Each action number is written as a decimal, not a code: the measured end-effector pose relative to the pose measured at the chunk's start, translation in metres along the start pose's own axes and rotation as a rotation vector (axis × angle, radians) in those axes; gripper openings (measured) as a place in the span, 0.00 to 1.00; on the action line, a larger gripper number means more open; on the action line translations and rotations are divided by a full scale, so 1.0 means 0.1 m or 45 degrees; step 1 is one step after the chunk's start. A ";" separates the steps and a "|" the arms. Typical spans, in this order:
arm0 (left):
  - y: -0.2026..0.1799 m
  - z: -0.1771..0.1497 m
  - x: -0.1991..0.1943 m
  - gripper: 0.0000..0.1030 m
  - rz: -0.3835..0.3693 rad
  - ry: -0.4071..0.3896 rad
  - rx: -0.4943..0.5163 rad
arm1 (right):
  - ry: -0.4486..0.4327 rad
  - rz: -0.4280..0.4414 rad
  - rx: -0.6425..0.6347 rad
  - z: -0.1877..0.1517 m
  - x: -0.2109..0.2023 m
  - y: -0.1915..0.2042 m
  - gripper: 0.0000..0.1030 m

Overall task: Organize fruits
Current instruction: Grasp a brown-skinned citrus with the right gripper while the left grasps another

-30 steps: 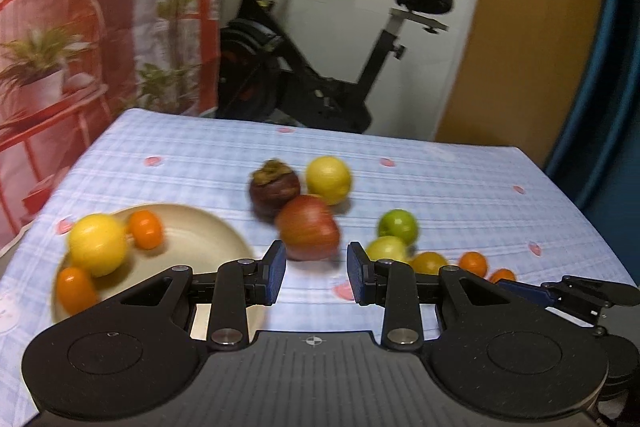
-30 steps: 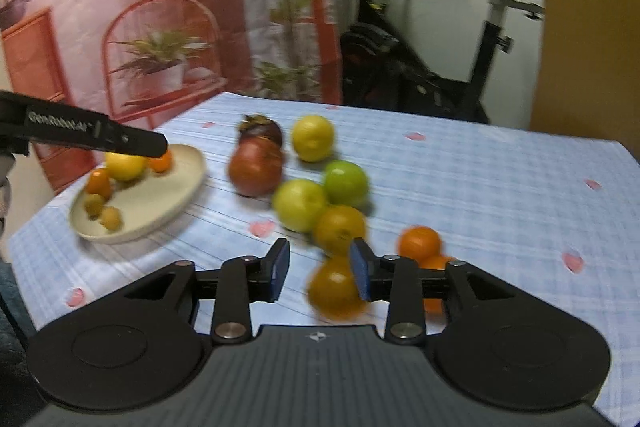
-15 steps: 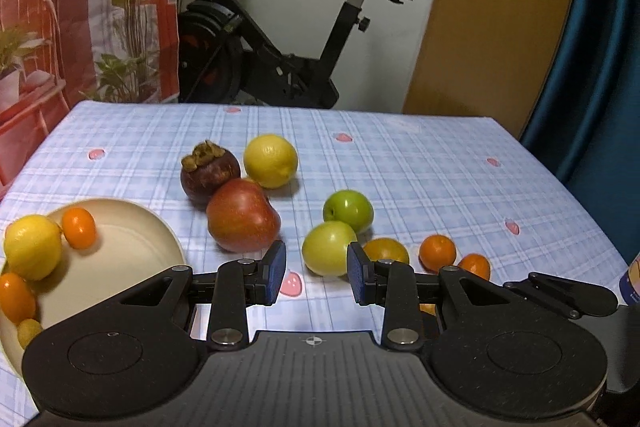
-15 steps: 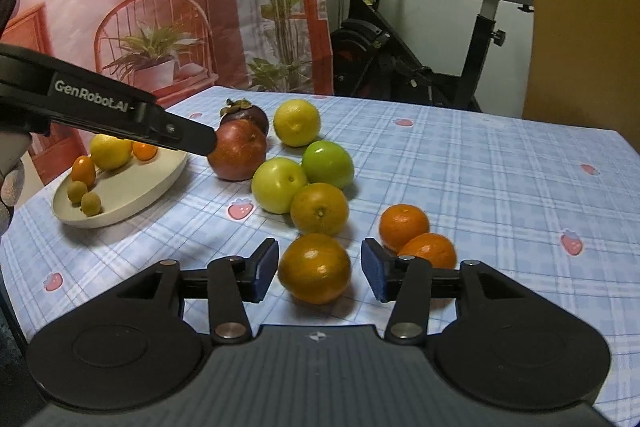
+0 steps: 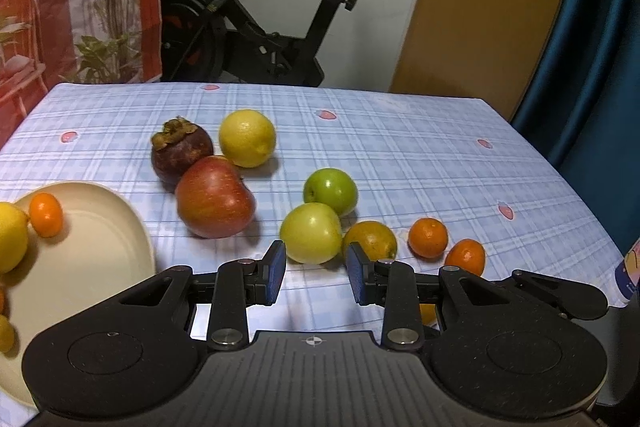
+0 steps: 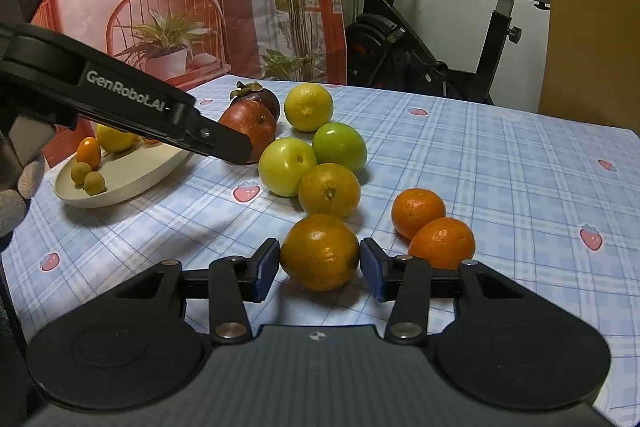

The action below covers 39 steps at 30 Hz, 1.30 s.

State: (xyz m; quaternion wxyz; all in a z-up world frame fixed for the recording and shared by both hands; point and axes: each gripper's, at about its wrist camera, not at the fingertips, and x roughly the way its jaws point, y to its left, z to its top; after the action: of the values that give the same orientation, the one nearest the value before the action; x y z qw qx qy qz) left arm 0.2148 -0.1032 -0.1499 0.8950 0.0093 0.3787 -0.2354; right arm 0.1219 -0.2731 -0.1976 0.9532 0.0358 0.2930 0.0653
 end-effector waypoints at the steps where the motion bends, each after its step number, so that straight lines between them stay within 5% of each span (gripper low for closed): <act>1: -0.01 0.00 0.01 0.34 -0.006 0.002 0.002 | 0.000 0.004 0.005 0.00 0.00 -0.01 0.46; 18: -0.30 0.21 0.45 0.34 -0.127 0.050 0.129 | 0.017 0.030 0.105 -0.02 -0.10 -0.15 0.45; 27: -0.36 0.24 0.73 0.35 -0.094 0.113 0.197 | 0.021 0.050 0.123 -0.03 -0.09 -0.16 0.45; 39: -0.37 0.08 0.59 0.43 -0.093 0.193 0.201 | 0.035 0.063 0.131 -0.02 -0.07 -0.17 0.45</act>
State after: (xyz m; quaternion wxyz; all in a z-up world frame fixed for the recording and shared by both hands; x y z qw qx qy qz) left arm 0.2403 -0.1620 -0.1785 0.8511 0.0838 0.4255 -0.2958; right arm 0.1170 -0.2909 -0.1971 0.9441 0.0912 0.3080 0.0740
